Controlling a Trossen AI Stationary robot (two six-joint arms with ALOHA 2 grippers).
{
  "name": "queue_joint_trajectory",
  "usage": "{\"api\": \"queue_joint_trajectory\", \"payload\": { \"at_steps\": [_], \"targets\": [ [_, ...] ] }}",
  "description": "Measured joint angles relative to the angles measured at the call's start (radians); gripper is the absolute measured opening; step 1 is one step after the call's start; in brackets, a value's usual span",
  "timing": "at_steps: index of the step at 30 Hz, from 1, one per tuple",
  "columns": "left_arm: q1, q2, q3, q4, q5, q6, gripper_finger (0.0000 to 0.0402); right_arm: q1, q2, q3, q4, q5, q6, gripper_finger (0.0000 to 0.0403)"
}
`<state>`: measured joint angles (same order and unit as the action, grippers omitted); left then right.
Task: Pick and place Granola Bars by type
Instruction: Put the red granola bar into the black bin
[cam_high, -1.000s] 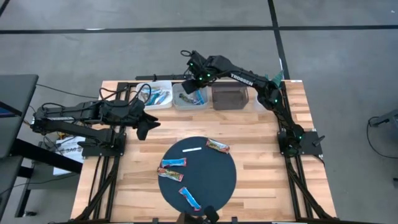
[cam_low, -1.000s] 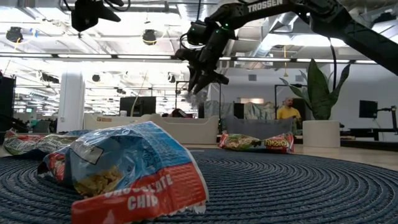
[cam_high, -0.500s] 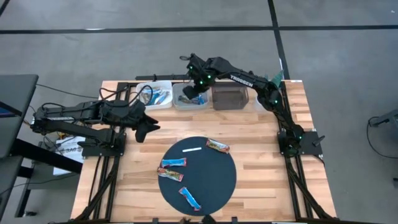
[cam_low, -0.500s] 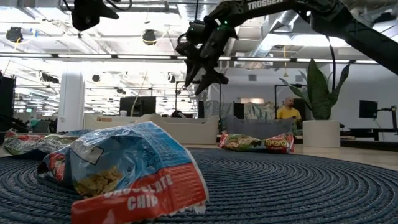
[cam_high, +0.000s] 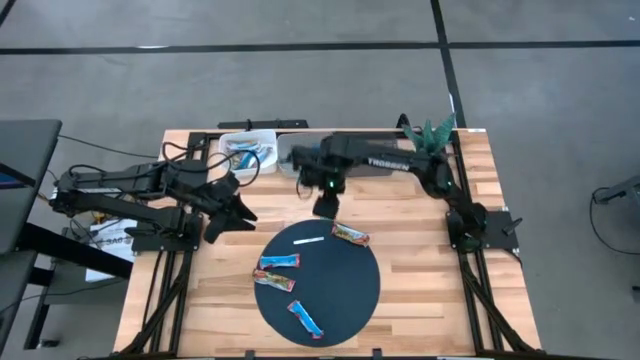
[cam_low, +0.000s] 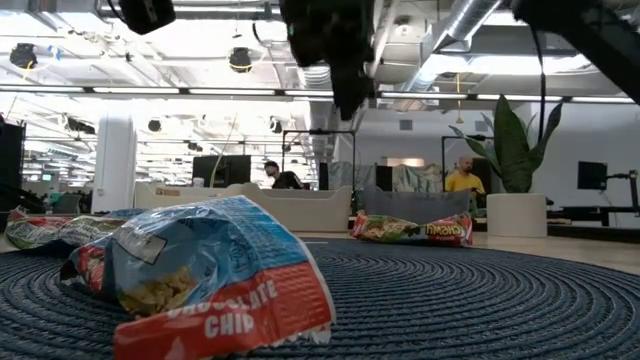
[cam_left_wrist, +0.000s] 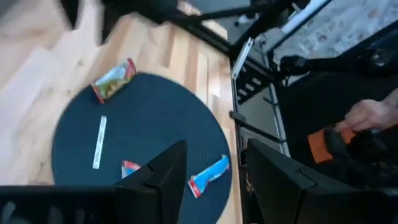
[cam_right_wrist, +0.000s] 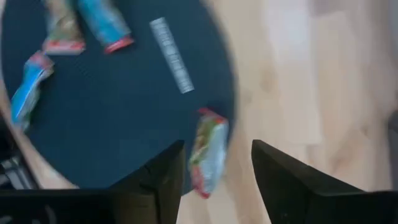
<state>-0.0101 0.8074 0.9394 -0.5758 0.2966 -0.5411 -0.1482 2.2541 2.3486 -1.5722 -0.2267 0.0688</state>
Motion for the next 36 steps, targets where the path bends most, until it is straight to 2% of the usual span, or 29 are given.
{"api": "queue_joint_trajectory", "payload": {
  "at_steps": [5, 10, 13, 19, 23, 27, 31, 36],
  "targets": [
    [-0.011, 0.032, -0.001, -0.008, 0.004, 0.009, 0.016, 0.125, -0.009, -0.002, -0.005, 0.112, -0.009, 0.0166],
    [-0.029, 0.047, -0.001, -0.004, 0.005, 0.017, 0.016, 0.18, -0.016, -0.074, 0.002, 0.128, 0.012, 0.0158],
    [-0.043, 0.044, -0.001, 0.007, -0.017, 0.009, 0.016, 0.205, -0.064, -0.18, 0.043, 0.127, 0.03, 0.0154],
    [-0.063, 0.037, 0.0, 0.01, -0.06, -0.002, 0.016, 0.251, -0.308, -0.452, 0.345, 0.129, 0.139, 0.0142],
    [-0.064, 0.043, 0.0, 0.015, -0.066, -0.004, 0.016, 0.269, -0.487, -0.675, 0.503, 0.185, 0.214, 0.0135],
    [-0.064, 0.043, 0.0, 0.017, -0.097, -0.014, 0.016, 0.281, -0.616, -0.896, 0.566, 0.241, 0.291, 0.0133],
    [-0.064, 0.044, 0.0, 0.014, -0.15, -0.031, 0.016, 0.288, -0.685, -1.076, 0.672, 0.255, 0.336, 0.0137],
    [-0.064, 0.044, 0.0, 0.014, -0.201, -0.064, 0.016, 0.283, -0.67, -1.175, 0.735, 0.255, 0.384, 0.0143]
  ]
}}
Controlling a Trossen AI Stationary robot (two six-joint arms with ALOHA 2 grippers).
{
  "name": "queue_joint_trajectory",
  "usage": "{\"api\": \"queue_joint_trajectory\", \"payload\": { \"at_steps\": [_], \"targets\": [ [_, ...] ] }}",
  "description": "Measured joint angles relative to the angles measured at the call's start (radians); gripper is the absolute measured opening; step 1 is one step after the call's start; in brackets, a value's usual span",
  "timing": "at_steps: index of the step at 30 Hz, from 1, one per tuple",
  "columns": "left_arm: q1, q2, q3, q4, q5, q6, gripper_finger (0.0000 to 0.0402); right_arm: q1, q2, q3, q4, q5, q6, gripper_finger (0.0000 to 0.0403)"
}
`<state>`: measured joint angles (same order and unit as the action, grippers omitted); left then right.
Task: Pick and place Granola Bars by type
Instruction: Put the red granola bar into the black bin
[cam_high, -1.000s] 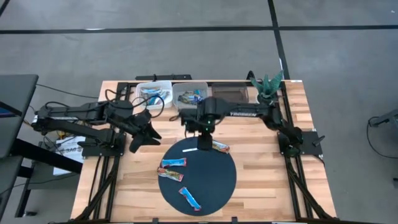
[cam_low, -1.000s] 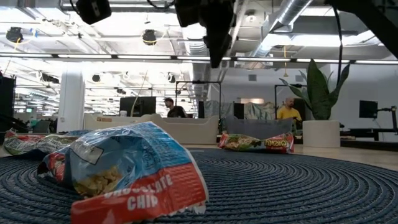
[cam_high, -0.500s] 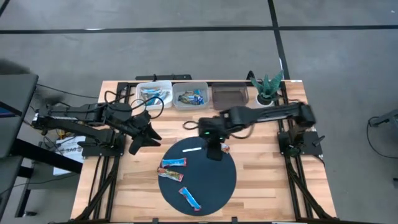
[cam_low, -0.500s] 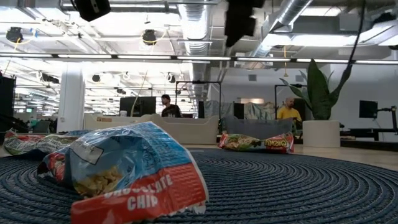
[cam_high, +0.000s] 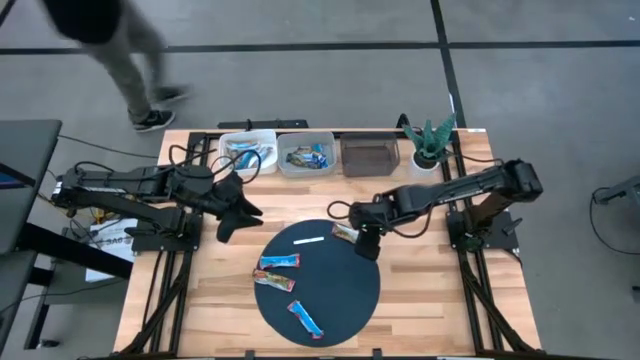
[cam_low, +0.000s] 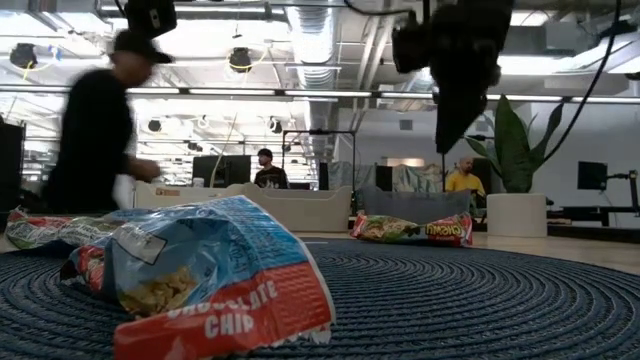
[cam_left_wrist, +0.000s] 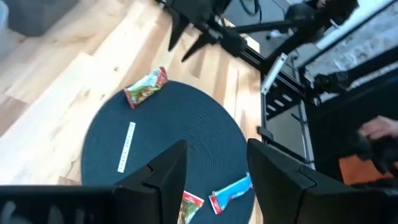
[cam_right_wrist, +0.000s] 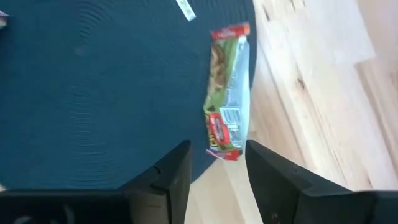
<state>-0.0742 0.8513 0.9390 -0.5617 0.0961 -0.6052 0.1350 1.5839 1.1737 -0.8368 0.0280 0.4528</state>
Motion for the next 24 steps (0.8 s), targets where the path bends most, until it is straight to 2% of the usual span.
{"api": "queue_joint_trajectory", "payload": {
  "at_steps": [6, 15, 24],
  "targets": [
    [0.0, 0.0, 0.0, -0.001, -0.054, -0.038, 0.016, -0.013, 0.073, -0.015, 0.032, 0.0, -0.026, 0.0167],
    [0.0, 0.036, 0.001, 0.003, -0.058, -0.082, 0.016, -0.011, 0.204, -0.014, 0.062, -0.015, -0.043, 0.021],
    [0.0, 0.066, 0.001, -0.002, -0.056, -0.098, 0.016, -0.013, 0.258, -0.01, 0.113, -0.055, -0.139, 0.0213]
  ]
}}
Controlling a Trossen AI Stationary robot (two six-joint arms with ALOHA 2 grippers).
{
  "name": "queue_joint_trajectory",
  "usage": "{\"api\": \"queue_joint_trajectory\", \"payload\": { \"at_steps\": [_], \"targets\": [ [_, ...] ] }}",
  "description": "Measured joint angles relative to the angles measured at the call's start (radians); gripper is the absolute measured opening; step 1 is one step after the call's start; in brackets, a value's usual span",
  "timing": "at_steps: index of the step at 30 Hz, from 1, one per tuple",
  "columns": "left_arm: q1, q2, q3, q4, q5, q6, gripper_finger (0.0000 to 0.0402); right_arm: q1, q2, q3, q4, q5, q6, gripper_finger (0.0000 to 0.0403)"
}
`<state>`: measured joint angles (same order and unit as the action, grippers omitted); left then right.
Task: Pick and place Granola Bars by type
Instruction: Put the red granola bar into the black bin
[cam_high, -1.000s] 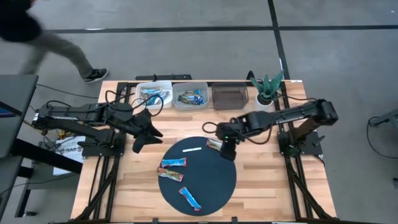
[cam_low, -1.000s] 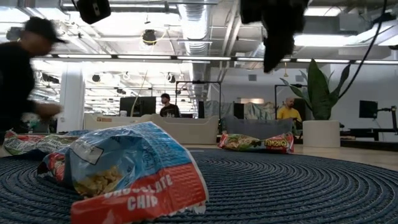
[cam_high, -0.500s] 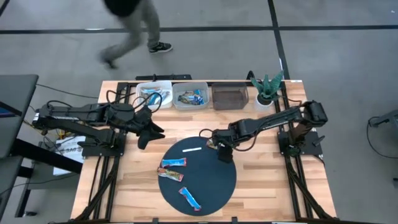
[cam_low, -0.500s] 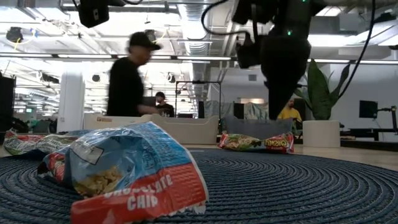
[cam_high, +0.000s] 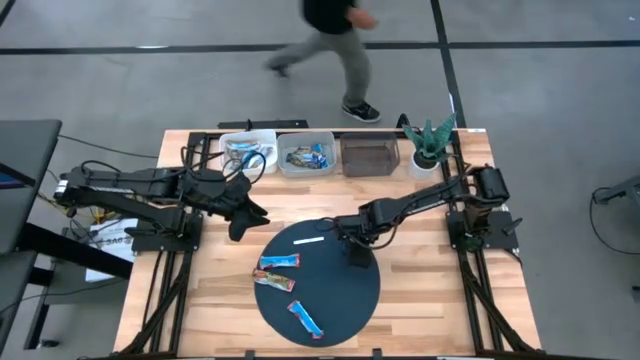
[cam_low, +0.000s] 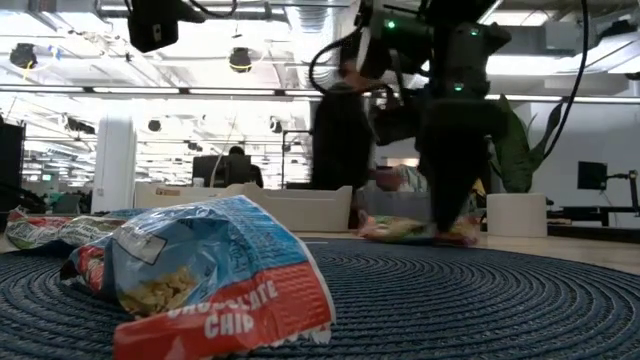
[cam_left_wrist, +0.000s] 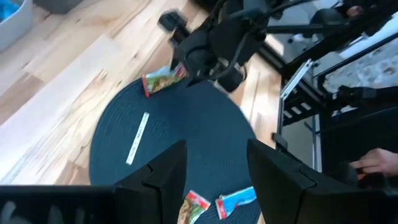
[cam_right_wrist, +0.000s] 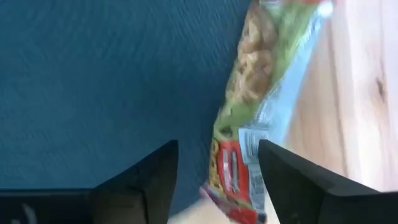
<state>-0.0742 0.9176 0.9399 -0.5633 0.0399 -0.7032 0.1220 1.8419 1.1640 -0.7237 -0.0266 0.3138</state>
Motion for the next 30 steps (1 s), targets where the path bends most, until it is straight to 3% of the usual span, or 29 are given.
{"api": "queue_joint_trajectory", "payload": {
  "at_steps": [8, 23, 30],
  "targets": [
    [0.0, 0.013, 0.0, -0.001, 0.001, -0.001, 0.016, -0.016, 0.012, -0.001, 0.02, 0.015, -0.006, 0.0166],
    [0.0, 0.013, 0.0, 0.001, 0.001, 0.0, 0.016, -0.066, 0.012, -0.002, 0.025, 0.003, -0.008, 0.0014],
    [0.0, 0.013, 0.0, 0.002, 0.001, 0.0, 0.016, -0.116, 0.012, 0.029, 0.031, -0.084, 0.0, 0.0003]
  ]
}}
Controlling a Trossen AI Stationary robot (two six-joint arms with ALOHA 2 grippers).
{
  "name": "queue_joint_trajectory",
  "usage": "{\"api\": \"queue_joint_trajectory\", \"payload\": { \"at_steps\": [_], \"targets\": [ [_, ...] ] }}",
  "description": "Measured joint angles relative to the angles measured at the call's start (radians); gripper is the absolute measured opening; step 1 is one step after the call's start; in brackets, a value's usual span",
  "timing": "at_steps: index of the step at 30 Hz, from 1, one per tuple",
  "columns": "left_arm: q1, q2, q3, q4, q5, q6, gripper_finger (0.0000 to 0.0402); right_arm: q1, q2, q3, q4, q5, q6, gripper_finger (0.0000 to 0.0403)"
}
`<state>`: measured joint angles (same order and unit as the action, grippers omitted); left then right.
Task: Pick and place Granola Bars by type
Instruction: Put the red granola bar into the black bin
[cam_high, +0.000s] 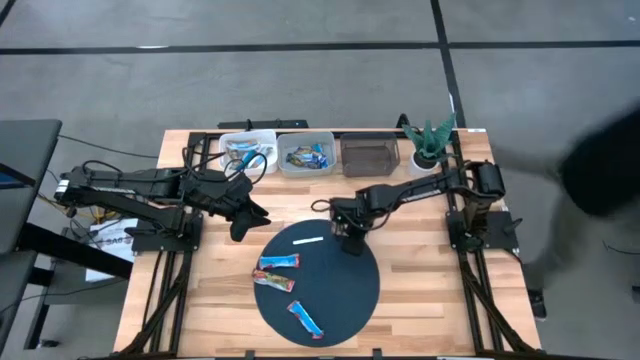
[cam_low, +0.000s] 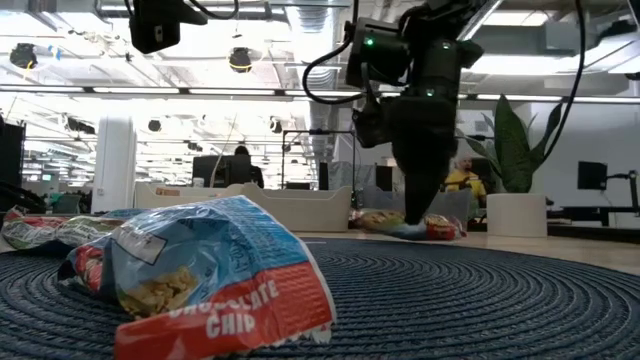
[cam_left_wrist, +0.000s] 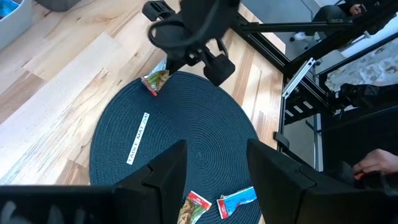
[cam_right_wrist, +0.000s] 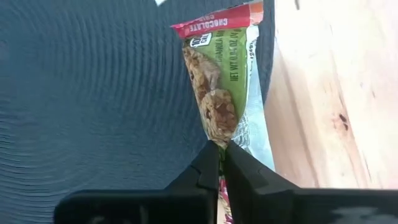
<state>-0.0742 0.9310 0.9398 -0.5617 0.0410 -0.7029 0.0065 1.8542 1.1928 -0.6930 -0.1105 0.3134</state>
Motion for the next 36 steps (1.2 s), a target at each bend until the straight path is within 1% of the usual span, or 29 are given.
{"api": "queue_joint_trajectory", "payload": {
  "at_steps": [5, 12, 18, 23, 26, 30, 33, 36],
  "targets": [
    [0.0, 0.0, 0.0, 0.006, 0.0, 0.0, 0.016, -0.06, 0.0, 0.03, 0.0, -0.071, 0.04, 0.0001],
    [0.0, 0.0, 0.0, 0.026, 0.0, 0.001, 0.016, -0.133, 0.0, 0.064, -0.002, -0.126, 0.082, 0.0],
    [0.0, 0.0, 0.0, 0.038, 0.002, 0.005, 0.016, -0.183, 0.0, 0.107, -0.001, -0.128, 0.113, 0.0],
    [0.0, 0.0, 0.0, 0.038, 0.002, 0.005, 0.016, -0.239, -0.011, 0.199, 0.003, -0.126, 0.109, 0.0],
    [0.0, 0.0, 0.0, 0.038, -0.005, 0.005, 0.016, -0.296, -0.012, 0.263, -0.004, -0.097, 0.108, 0.0],
    [0.0, 0.0, 0.0, 0.038, -0.074, 0.004, 0.016, -0.385, -0.012, 0.336, -0.017, -0.026, 0.131, 0.0],
    [0.005, 0.003, 0.0, 0.038, -0.163, -0.022, 0.016, -0.454, -0.012, 0.37, -0.084, 0.018, 0.143, 0.0],
    [0.019, 0.009, -0.001, 0.038, -0.223, -0.033, 0.016, -0.512, -0.012, 0.374, -0.155, 0.032, 0.142, 0.0]
  ]
}}
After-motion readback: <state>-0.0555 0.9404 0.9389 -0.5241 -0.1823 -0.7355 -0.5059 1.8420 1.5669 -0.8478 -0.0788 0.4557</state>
